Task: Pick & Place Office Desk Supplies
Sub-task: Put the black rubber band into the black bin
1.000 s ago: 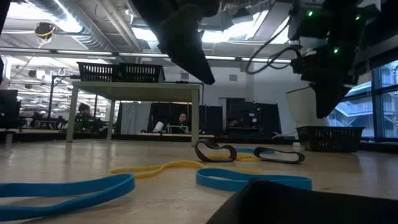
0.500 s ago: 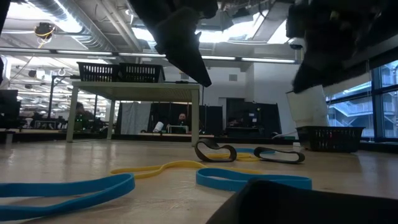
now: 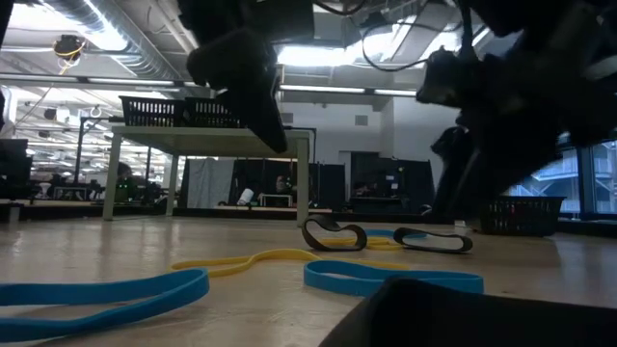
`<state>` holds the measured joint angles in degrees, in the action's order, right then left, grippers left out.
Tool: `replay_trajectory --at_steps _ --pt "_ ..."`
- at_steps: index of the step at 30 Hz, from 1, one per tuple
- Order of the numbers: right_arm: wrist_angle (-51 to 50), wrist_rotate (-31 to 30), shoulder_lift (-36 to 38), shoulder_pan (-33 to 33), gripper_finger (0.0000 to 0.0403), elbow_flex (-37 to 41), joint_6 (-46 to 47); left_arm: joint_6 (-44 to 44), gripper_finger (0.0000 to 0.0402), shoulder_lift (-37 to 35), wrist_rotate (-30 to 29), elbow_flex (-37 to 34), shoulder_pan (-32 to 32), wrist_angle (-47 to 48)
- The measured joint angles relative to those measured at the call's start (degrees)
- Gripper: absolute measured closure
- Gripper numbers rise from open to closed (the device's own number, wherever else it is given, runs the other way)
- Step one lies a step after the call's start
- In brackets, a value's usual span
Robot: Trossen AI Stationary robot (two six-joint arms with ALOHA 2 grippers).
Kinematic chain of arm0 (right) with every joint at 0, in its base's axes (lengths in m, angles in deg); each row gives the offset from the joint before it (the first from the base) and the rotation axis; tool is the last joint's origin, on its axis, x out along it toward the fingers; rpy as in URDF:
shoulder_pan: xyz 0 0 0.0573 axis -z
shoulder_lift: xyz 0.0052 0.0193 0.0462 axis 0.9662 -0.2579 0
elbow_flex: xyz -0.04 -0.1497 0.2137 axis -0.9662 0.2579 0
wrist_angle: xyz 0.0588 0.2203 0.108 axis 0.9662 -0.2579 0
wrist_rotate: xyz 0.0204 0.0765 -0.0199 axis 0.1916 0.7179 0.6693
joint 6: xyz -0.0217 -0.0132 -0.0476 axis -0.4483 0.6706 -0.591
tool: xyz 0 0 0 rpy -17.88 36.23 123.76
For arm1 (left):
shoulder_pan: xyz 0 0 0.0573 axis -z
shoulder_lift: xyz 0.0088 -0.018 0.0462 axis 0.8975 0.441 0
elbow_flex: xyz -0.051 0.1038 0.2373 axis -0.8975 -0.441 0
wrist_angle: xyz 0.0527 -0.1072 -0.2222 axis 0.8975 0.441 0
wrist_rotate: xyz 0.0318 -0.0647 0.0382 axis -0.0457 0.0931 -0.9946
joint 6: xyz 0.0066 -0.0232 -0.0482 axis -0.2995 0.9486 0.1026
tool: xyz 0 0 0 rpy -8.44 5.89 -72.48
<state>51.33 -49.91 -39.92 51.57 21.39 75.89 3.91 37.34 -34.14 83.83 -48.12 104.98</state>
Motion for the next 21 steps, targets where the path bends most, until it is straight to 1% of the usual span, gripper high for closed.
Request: replay_trajectory --at_steps 3,5,11,14,17,21 --pt "3.1 0.0 -2.7 0.0 0.0157 0.0 -5.3 0.0 0.0267 0.0 0.0 0.0 0.3 0.1" --pt "5.1 0.0 -4.1 0.1 0.0159 0.0 -6.8 0.0 0.0269 0.0 0.0 0.0 0.4 0.4" --pt "6.0 0.7 -6.0 1.5 0.0172 0.0 -5.7 0.0 0.027 0.0 0.0 0.0 0.4 0.6" --pt "6.1 2.4 -6.4 2.1 0.0182 -0.1 -5.0 0.0 0.0271 0.0 0.0 0.0 0.4 0.6" --pt "6.2 3.0 -6.4 2.3 0.0204 -0.1 -5.1 0.5 0.0272 0.0 0.0 0.0 0.4 0.6" --pt "6.2 3.4 -6.5 2.3 0.0257 -0.1 -5.1 1.5 0.0272 0.0 0.0 0.0 0.4 0.6"
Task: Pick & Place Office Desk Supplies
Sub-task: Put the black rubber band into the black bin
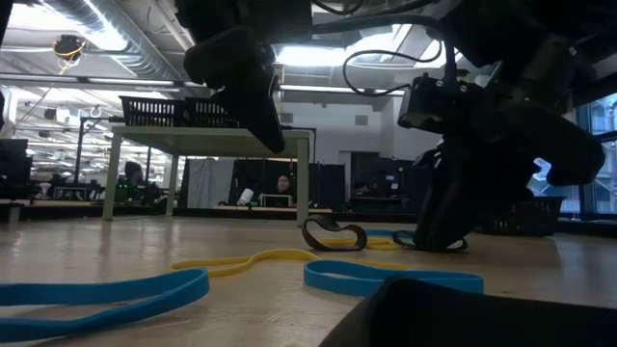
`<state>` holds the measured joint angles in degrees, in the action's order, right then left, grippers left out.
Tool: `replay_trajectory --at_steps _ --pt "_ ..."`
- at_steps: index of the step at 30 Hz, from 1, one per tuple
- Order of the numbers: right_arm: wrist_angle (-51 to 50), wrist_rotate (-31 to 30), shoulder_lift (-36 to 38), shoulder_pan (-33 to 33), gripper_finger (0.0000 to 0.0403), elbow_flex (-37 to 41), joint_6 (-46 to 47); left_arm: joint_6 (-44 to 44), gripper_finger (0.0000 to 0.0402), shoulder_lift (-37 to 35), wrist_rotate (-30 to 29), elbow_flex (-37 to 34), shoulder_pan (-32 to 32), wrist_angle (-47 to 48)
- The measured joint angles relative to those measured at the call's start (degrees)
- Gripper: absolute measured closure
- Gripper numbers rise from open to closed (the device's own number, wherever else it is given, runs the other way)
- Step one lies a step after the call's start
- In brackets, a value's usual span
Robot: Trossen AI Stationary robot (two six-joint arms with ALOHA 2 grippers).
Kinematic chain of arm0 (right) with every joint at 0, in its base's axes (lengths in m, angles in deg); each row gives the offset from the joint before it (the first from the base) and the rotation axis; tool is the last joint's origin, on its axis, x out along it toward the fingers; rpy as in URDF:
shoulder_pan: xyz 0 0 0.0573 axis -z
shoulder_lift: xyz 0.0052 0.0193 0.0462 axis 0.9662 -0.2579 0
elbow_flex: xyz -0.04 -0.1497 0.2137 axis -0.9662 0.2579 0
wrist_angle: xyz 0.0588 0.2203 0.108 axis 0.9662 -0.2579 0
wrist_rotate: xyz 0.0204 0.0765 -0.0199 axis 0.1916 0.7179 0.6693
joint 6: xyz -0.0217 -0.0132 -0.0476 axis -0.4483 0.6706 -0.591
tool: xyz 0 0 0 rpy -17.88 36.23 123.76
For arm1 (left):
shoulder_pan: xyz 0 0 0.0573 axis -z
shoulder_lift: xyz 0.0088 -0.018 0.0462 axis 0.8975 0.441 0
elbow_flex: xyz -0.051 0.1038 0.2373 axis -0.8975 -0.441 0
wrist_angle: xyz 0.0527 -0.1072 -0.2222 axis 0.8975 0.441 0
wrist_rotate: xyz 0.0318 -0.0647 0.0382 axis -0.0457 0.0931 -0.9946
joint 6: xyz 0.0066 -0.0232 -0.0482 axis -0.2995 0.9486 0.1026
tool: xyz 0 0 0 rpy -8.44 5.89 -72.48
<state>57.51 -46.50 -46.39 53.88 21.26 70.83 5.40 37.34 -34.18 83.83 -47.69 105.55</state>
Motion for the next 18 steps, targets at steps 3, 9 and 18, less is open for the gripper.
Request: replay_trajectory --at_steps 3,9,18 --pt "-0.2 0.8 0.3 0.1 0.0311 0.0 0.1 0.0 0.0272 0.0 0.0 0.0 0.0 0.0" --pt "-6.1 6.1 5.0 1.9 0.0394 0.3 0.6 0.0 0.0272 0.0 -0.4 0.0 0.0 -0.2" --pt "-9.1 0.3 20.1 3.1 0.0398 0.3 4.1 -0.2 0.0272 0.0 -1.0 0.0 -0.3 -0.4"
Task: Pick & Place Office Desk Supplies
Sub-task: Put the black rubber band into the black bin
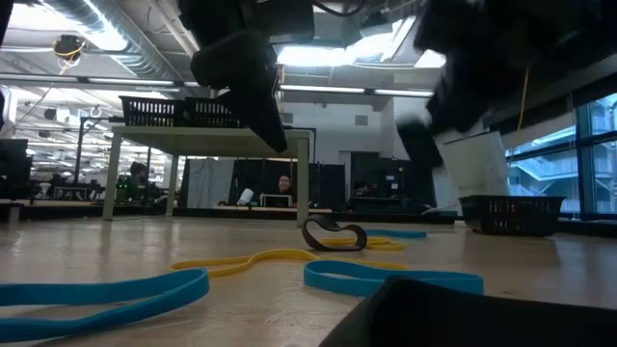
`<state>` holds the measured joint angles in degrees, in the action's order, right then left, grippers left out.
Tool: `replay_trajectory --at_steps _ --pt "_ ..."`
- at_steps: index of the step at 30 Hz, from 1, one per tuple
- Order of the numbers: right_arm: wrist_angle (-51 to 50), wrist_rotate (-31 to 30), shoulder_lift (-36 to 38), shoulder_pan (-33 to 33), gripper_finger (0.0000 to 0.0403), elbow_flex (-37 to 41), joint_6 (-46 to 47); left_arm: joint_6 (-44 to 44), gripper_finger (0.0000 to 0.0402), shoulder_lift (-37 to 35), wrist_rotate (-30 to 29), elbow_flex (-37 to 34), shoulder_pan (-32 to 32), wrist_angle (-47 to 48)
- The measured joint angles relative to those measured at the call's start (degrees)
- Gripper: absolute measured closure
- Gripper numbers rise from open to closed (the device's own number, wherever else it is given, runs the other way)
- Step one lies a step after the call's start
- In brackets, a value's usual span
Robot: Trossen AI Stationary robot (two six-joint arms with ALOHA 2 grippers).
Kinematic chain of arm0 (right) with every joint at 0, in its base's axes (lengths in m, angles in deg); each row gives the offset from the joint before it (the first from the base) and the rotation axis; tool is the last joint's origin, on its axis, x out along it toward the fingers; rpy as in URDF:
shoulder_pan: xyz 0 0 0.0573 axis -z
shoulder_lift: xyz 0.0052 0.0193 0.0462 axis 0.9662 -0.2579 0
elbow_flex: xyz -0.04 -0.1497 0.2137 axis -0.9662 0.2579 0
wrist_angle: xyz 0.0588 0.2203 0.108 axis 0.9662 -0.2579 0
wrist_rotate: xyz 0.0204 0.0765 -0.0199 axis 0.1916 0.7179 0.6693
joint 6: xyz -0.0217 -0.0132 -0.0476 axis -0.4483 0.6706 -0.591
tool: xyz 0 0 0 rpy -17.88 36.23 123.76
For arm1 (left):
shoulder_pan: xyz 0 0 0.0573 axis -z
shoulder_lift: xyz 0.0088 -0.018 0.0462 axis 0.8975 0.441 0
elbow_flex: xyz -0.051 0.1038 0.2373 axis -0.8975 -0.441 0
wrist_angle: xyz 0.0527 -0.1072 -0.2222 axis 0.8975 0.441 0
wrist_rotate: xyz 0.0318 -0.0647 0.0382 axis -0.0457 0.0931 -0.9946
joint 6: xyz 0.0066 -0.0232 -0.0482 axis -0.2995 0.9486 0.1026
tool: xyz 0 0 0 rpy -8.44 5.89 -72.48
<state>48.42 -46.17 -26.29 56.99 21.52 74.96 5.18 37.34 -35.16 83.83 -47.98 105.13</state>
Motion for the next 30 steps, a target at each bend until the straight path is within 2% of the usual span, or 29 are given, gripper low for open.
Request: replay_trajectory --at_steps 6,9,15,19,24,30 --pt "3.0 -9.8 10.3 0.0 0.04 0.0 -0.1 -1.4 0.0272 0.0 -1.8 0.0 0.0 -0.1" --pt "6.1 -12.3 13.8 0.0 0.04 0.0 -2.7 -1.5 0.0272 0.0 -4.0 0.0 0.0 -0.3" --pt "15.5 -12.0 17.8 -0.1 0.0401 -0.1 -10.0 -1.5 0.0272 0.0 -8.8 0.0 0.0 -1.6" --pt "17.8 -10.2 18.4 -0.1 0.0401 -0.1 -12.2 -1.5 0.0272 0.0 -10.2 0.0 0.0 -1.7" --pt "14.2 -12.5 18.4 0.0 0.0401 -0.1 -10.3 -1.5 0.0272 0.0 -10.1 0.0 0.0 -3.0" --pt "-2.5 -17.5 19.6 2.2 0.0401 -0.1 -1.7 -1.5 0.0272 0.0 -9.9 0.0 0.0 -4.5"
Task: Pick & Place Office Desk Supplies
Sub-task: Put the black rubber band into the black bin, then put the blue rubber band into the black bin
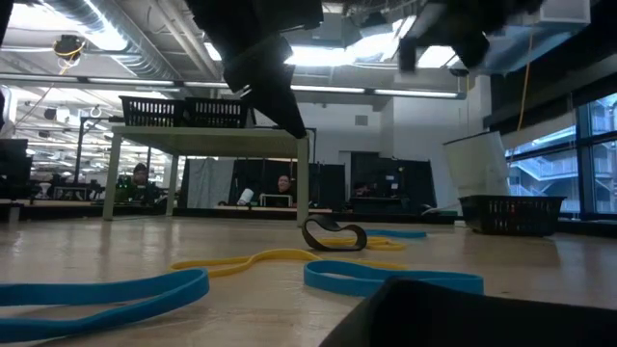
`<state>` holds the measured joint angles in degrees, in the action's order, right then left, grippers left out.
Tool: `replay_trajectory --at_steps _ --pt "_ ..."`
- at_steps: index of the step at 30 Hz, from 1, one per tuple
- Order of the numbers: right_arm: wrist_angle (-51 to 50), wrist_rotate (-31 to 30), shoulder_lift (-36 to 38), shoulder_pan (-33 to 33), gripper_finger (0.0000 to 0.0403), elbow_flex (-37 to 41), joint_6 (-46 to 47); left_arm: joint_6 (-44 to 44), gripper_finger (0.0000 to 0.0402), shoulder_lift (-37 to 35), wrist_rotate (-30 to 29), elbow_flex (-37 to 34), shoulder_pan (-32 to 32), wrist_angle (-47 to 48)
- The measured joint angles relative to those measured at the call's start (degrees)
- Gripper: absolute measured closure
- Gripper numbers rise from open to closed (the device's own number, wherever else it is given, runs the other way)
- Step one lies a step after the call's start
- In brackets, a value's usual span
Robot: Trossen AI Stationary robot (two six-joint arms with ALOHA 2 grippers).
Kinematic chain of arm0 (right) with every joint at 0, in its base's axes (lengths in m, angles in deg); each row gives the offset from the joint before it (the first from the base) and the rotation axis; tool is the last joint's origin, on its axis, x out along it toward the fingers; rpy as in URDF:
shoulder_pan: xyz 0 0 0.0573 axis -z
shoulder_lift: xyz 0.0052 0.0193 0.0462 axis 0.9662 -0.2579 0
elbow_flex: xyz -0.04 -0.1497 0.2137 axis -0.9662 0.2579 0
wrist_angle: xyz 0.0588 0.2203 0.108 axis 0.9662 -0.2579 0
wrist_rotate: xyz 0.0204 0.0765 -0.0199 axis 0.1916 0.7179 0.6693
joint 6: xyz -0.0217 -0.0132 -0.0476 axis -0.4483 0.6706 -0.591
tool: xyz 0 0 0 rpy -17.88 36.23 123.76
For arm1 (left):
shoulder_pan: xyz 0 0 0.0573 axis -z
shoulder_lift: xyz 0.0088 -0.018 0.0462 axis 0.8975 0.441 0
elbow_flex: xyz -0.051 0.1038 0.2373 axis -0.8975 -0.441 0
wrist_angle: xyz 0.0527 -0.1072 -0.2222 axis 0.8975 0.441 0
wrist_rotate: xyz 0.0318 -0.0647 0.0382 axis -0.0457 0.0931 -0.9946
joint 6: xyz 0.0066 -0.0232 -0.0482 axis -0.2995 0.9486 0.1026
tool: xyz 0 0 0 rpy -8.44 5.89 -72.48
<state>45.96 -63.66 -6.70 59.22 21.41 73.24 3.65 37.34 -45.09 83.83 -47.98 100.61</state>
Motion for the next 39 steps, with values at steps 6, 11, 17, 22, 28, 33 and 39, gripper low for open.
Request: replay_trajectory --at_steps 6,11,17,22,28,33,39 --pt "-23.5 -4.2 0.5 4.8 0.0401 0.0 12.6 0.0 0.0272 0.0 0.0 0.0 0.0 0.0" --pt "-39.8 -8.4 -0.4 9.0 0.0401 0.0 23.1 0.0 0.0272 0.0 0.0 0.0 0.0 -0.4" --pt "-44.3 -8.8 -1.1 12.6 0.0395 0.0 27.6 0.0 0.0272 0.0 0.1 0.0 0.0 -0.5" --pt "-44.3 -8.8 -2.1 15.1 0.0361 0.0 27.6 0.0 0.0272 0.0 0.1 0.0 0.0 -0.5" --pt "-44.3 -8.8 -3.0 16.5 0.0296 0.0 26.3 0.0 0.0272 0.0 0.1 0.0 0.0 -0.5" --pt "-44.4 -8.8 -3.0 16.5 0.0232 0.0 25.7 0.0 0.0272 0.0 0.1 0.0 0.0 -0.5" --pt "-44.4 -7.8 -2.9 16.5 0.0174 0.0 26.0 0.0 0.0272 0.0 0.1 0.0 0.0 -0.5"
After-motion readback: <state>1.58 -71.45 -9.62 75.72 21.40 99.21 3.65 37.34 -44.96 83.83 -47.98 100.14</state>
